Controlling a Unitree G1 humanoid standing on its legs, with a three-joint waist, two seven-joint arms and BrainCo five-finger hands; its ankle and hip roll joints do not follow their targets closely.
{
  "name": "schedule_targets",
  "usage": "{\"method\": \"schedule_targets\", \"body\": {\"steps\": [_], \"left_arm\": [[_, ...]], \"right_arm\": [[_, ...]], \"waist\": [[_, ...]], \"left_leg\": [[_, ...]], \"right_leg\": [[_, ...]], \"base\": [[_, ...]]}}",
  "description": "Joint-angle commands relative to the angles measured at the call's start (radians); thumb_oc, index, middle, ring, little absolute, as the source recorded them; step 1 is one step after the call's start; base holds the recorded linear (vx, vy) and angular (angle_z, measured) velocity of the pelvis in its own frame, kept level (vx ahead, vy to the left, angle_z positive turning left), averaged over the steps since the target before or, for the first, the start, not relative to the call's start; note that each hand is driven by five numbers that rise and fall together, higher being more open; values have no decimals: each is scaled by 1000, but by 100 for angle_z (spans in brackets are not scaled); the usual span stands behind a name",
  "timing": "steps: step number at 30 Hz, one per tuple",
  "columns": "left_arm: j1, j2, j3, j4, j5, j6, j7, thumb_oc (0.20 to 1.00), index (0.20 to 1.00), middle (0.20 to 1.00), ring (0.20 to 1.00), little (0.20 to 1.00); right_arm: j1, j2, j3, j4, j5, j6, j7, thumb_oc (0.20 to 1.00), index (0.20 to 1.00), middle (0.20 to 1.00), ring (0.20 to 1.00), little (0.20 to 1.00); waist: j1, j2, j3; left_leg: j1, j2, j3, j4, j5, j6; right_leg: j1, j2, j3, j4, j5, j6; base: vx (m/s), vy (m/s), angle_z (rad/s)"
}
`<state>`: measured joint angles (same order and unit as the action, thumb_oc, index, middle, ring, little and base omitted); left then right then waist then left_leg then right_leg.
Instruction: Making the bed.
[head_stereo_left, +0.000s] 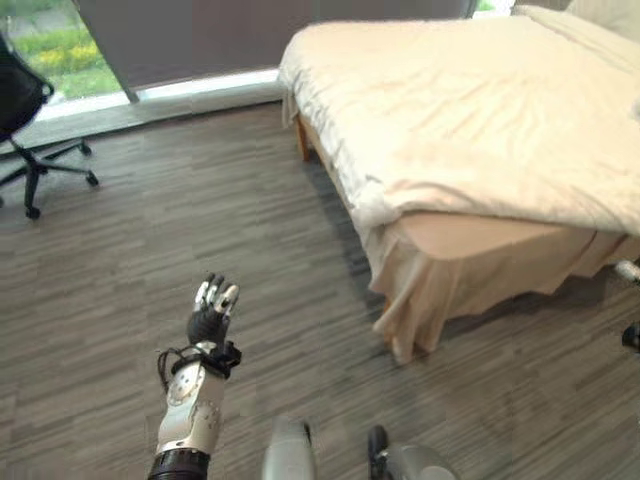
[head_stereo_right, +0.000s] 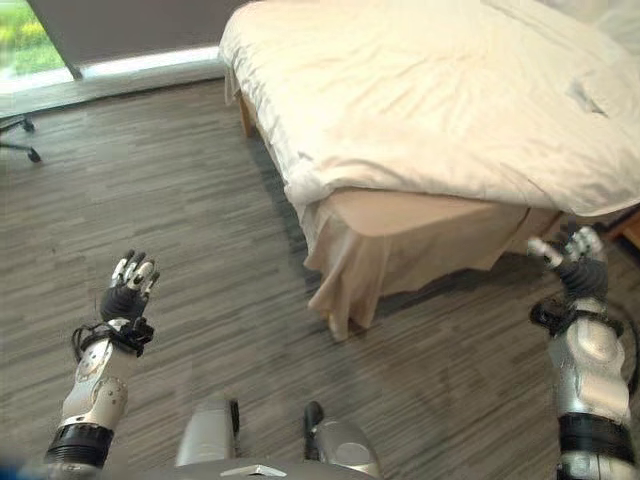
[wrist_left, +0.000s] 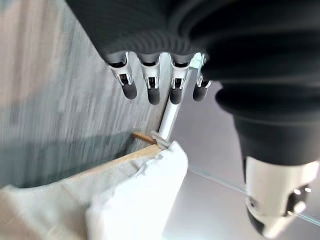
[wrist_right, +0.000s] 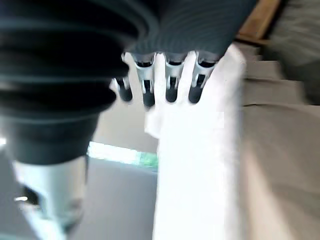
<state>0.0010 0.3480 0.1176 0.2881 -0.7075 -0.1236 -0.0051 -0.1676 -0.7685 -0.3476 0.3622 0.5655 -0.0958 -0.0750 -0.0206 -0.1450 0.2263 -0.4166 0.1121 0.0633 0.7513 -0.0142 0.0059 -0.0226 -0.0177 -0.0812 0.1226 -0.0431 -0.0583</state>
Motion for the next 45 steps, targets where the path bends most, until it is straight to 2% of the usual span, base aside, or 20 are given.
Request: {"method": "schedule_targets", "body": {"steps": [1,2,3,4,5,6,7,9,12,13,15,18,22,27,29,31,33,34,41,45], "left_arm": [[-66,61,-9,-48,-41,-54,-21,1000,1000,1000,1000,1000],[-65,63,-14,-37,-38,-54,-23,1000,1000,1000,1000,1000],[-66,63,-13,-36,-38,-54,-24,1000,1000,1000,1000,1000],[-59,66,-18,-34,-34,-56,-25,1000,1000,1000,1000,1000],[-42,70,-29,-36,-20,-52,-23,1000,1000,1000,1000,1000],[-41,68,-31,-37,-19,-51,-22,1000,1000,1000,1000,1000],[-45,72,-44,-51,-40,-44,-48,1000,1000,1000,1000,1000],[-62,62,-67,-41,-49,-46,-50,1000,1000,1000,1000,1000],[-62,64,-74,-44,-51,-47,-53,1000,1000,1000,1000,1000],[-66,80,-80,-37,-54,-44,-62,1000,1000,1000,1000,1000],[-67,88,-93,-43,-60,-46,-64,1000,1000,1000,1000,1000],[-52,88,-94,-36,-68,-47,-62,1000,1000,1000,1000,1000],[-35,91,-99,-41,-64,-46,-61,1000,1000,1000,1000,1000],[-12,97,-83,-49,-57,-45,-57,1000,1000,1000,1000,1000],[-8,101,-80,-51,-58,-47,-59,1000,1000,1000,1000,1000],[-12,112,-86,-32,-61,-54,-55,1000,1000,1000,1000,1000],[-6,117,-84,-38,-61,-57,-53,1000,1000,1000,1000,1000],[-11,131,-86,-20,-57,-59,-50,1000,1000,1000,1000,1000],[7,152,-64,-28,-38,-60,-33,1000,1000,1000,1000,1000],[-2,176,-65,-50,-41,-69,-16,1000,1000,1000,1000,1000]], "right_arm": [[-67,-175,22,-23,17,-43,15,1000,1000,1000,1000,1000],[-75,-189,30,-21,13,-40,21,1000,1000,1000,1000,1000],[-76,-190,31,-20,13,-40,21,1000,1000,1000,1000,1000],[-83,-209,37,-16,2,-38,28,1000,1000,1000,1000,1000],[-88,-254,30,7,-34,-35,31,1000,1000,1000,1000,1000],[-86,-256,29,8,-33,-36,32,1000,1000,1000,1000,1000],[-82,-282,41,9,-66,-12,48,1000,1000,1000,1000,1000],[-127,-329,79,54,-63,-8,62,1000,1000,1000,1000,1000],[-141,-354,97,73,-81,-1,72,1000,1000,1000,1000,1000],[-165,-405,144,94,-128,13,95,1000,1000,1000,1000,1000],[-211,-425,183,114,-117,9,95,1000,1000,1000,1000,1000],[-279,-438,260,103,-119,7,112,1000,1000,1000,1000,1000],[-331,-440,307,91,-130,4,108,1000,1000,1000,1000,1000],[-378,-460,367,63,-227,11,107,1000,1000,1000,1000,1000],[-435,-469,421,59,-257,9,99,1000,1000,1000,1000,1000],[-568,-476,534,81,-263,7,93,1000,1000,1000,1000,1000],[-612,-485,572,87,-259,7,101,1000,1000,1000,1000,1000],[-689,-495,629,119,-257,10,91,1000,1000,1000,1000,1000],[-838,-501,729,223,-252,17,69,1000,1000,1000,1000,1000],[-1041,-468,871,286,-286,24,37,1000,1000,1000,1000,1000]], "waist": [[7,24,11],[15,30,8],[14,28,8],[23,37,2],[24,55,-19],[25,56,-17],[13,65,-33],[3,78,-57],[4,77,-62],[9,76,-70],[14,75,-66],[21,75,-71],[31,71,-70],[45,66,-63],[53,63,-55],[74,55,-41],[82,51,-35],[97,40,-25],[125,22,-7],[158,6,26]], "left_leg": [[235,-7,24,-325,73,-55],[244,-21,14,-406,77,-58],[247,-25,15,-417,87,-57],[256,-49,-10,-527,93,-56],[290,-74,-45,-681,145,-62],[297,-74,-45,-689,148,-62],[354,-78,-58,-721,126,-52],[408,-87,-62,-799,133,-50],[419,-91,-65,-805,131,-47],[426,-98,-65,-810,118,-39],[425,-101,-61,-823,119,-37],[422,-112,-63,-837,109,-28],[406,-121,-65,-839,101,-22],[394,-128,-70,-839,95,-14],[384,-133,-75,-839,96,-11],[362,-139,-84,-839,99,-8],[352,-140,-89,-839,102,-8],[336,-142,-97,-839,105,-8],[314,-150,-115,-835,103,-5],[263,-156,-124,-831,109,-2]], "right_leg": [[22,-56,51,-144,155,86],[39,-49,52,-146,146,91],[37,-52,53,-147,149,91],[56,-41,55,-157,140,96],[80,-29,49,-157,127,101],[83,-30,49,-156,125,101],[86,-21,51,-144,105,103],[106,-23,51,-163,92,104],[112,-26,52,-172,92,108],[116,-32,57,-175,88,116],[107,-35,63,-174,92,119],[95,-40,71,-189,96,129],[84,-45,75,-200,102,137],[75,-52,73,-200,100,144],[66,-55,72,-197,100,146],[50,-58,66,-199,104,149],[45,-58,63,-200,105,149],[33,-60,56,-200,108,151],[28,-62,42,-207,106,155],[-13,-60,41,-206,114,155]], "base": [[309,3,2],[190,14,11],[212,30,18],[323,55,22],[333,56,14],[365,60,-23],[214,64,-45],[260,125,9],[134,70,15],[105,67,7],[89,83,5],[95,86,5],[49,70,-6],[33,40,4],[4,46,1],[-16,38,-2],[-13,15,6],[-7,18,13],[17,14,17],[-12,10,3]]}}
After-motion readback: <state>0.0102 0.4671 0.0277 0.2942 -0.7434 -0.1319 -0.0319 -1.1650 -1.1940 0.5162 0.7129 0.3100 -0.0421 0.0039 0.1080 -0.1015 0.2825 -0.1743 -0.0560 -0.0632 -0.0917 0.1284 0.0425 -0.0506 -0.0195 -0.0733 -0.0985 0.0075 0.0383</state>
